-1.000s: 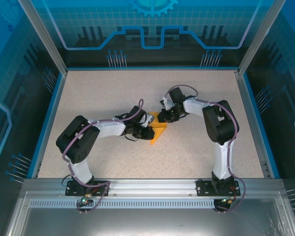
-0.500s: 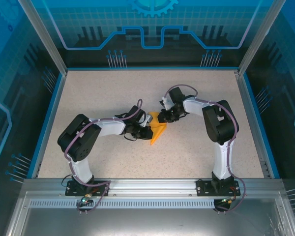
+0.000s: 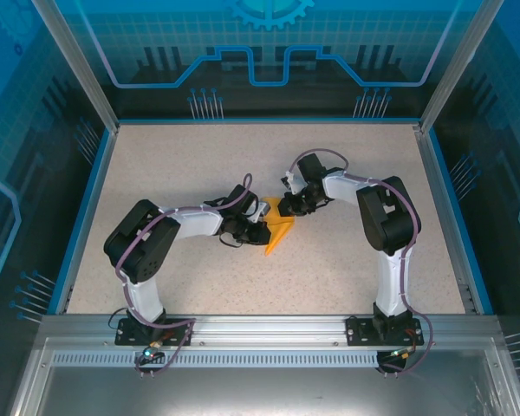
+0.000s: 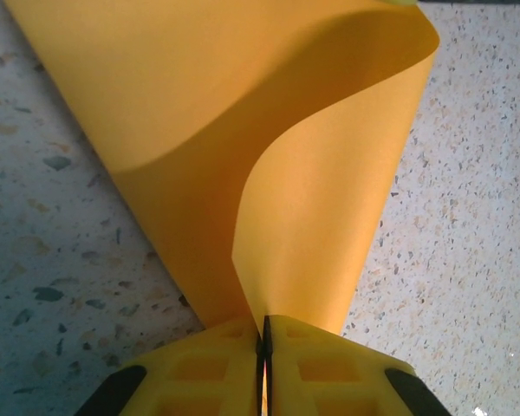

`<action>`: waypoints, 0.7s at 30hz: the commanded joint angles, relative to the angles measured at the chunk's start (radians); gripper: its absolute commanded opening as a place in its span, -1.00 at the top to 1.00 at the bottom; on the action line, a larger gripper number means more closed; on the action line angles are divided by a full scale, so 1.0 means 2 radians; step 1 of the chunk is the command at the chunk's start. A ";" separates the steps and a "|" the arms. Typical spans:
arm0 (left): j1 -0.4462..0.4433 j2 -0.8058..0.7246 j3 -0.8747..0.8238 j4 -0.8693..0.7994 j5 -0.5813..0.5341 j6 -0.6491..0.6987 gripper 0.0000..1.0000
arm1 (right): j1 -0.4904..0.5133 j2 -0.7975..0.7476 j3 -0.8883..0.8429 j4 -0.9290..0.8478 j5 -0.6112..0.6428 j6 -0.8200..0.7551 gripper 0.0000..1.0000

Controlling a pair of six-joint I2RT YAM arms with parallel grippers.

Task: Fold a paper plane with a square sheet of paper (pick it up from the middle)

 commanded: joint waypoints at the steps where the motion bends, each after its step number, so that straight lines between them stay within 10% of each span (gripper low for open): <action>1: 0.004 0.005 0.010 -0.016 0.001 0.011 0.78 | 0.008 0.010 0.003 -0.029 0.012 -0.011 0.65; 21: 0.006 0.005 0.008 -0.028 -0.011 0.016 0.77 | 0.006 0.010 -0.002 -0.030 0.012 -0.016 0.65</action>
